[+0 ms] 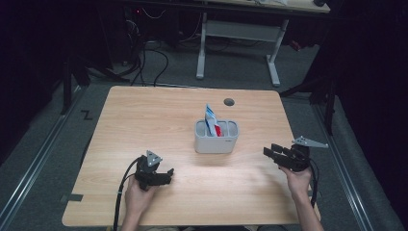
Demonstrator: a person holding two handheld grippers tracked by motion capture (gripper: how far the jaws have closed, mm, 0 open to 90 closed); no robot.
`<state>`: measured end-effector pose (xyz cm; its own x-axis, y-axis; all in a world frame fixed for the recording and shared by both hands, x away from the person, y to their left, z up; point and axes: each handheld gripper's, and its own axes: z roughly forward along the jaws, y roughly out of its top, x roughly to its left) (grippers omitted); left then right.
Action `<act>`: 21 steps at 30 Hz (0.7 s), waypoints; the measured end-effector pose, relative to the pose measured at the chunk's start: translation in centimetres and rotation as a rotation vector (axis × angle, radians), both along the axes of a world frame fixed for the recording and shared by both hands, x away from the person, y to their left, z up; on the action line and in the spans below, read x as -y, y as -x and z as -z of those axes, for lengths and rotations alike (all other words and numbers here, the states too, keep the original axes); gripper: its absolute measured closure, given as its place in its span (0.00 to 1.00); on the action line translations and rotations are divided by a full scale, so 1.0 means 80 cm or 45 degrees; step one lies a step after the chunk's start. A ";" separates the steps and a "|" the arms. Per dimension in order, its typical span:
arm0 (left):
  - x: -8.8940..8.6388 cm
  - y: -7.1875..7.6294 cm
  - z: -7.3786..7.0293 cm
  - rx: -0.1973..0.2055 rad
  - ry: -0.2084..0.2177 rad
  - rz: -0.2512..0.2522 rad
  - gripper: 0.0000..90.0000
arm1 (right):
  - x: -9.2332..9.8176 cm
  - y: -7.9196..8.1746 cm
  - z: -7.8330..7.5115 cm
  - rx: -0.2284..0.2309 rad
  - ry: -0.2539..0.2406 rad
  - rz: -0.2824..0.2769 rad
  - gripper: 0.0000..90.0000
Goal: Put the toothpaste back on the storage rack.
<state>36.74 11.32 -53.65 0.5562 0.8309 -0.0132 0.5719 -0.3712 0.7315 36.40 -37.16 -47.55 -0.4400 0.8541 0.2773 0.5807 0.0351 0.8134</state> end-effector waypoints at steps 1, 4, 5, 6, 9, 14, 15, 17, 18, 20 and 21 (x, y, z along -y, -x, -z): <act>0.000 0.000 0.000 0.000 0.000 0.000 0.19 | 0.000 0.001 0.001 -0.009 -0.001 0.007 0.53; 0.000 0.000 0.000 0.000 0.000 0.000 0.19 | 0.002 0.002 0.008 -0.021 -0.005 0.013 0.53; 0.000 0.000 0.000 0.000 0.000 0.000 0.19 | 0.002 0.003 0.010 -0.023 -0.002 0.015 0.53; 0.000 0.000 0.000 0.000 0.000 0.000 0.19 | 0.002 0.003 0.013 -0.029 0.011 0.013 0.53; 0.000 0.000 0.000 0.001 -0.001 0.002 0.19 | 0.000 0.004 0.020 -0.029 0.027 0.012 0.53; 0.000 0.000 0.000 0.001 -0.003 0.005 0.19 | -0.004 0.004 0.032 -0.056 0.051 0.019 0.53; 0.000 0.000 0.000 0.001 -0.003 0.005 0.19 | -0.006 0.004 0.033 -0.060 0.068 0.021 0.53; 0.000 0.000 0.000 0.001 -0.003 0.005 0.19 | -0.010 0.003 0.035 -0.054 0.099 0.009 0.52; 0.000 0.000 0.000 0.001 -0.003 0.005 0.19 | -0.012 0.003 0.036 -0.056 0.108 0.007 0.52; 0.000 0.000 0.000 0.001 -0.003 0.005 0.19 | -0.017 0.002 0.038 -0.054 0.137 0.003 0.52; 0.000 0.000 0.000 0.001 -0.003 0.005 0.19 | -0.019 0.002 0.039 -0.060 0.148 -0.002 0.52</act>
